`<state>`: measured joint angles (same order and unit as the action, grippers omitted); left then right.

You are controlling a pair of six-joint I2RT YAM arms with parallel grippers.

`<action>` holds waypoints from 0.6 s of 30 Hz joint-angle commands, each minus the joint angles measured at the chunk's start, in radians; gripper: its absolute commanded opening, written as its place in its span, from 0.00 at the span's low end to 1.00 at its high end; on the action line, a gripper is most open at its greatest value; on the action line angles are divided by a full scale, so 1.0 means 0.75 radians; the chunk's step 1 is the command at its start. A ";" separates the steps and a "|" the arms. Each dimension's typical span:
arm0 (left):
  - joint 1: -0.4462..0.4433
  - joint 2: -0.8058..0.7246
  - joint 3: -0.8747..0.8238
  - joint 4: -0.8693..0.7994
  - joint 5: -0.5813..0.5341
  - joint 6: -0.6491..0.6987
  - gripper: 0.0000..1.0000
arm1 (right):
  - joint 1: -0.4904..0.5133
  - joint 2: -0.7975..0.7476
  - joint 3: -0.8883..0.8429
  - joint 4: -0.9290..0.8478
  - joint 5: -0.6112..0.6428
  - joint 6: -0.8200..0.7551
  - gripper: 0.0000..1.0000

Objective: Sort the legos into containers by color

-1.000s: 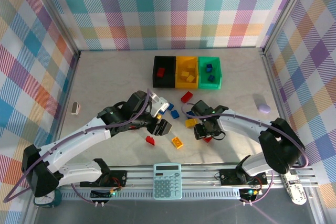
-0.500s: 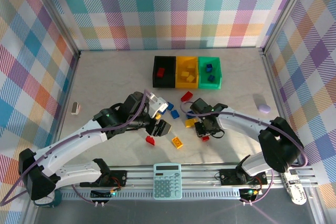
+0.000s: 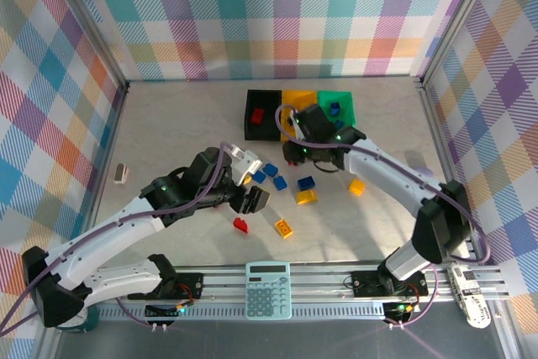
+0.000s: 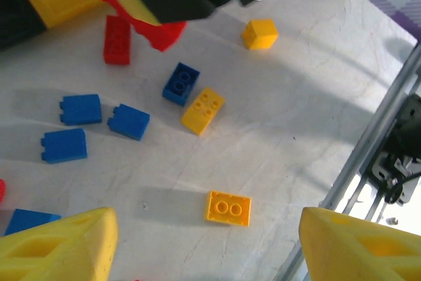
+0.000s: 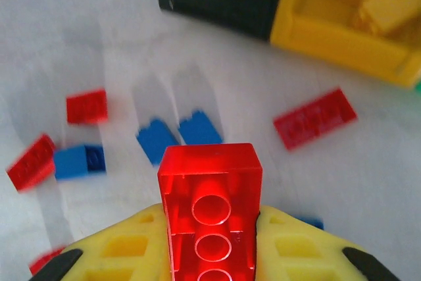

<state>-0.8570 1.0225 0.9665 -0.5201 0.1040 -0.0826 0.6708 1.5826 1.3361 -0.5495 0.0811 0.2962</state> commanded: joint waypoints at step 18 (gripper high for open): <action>-0.017 -0.088 0.030 -0.320 -0.571 -0.418 0.73 | -0.143 0.980 1.150 -0.008 -0.112 -0.082 0.28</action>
<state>-0.8570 0.9859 0.9916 -0.6975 -0.2565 -0.3267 0.5777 2.2654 2.1056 -0.5007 -0.0006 0.2508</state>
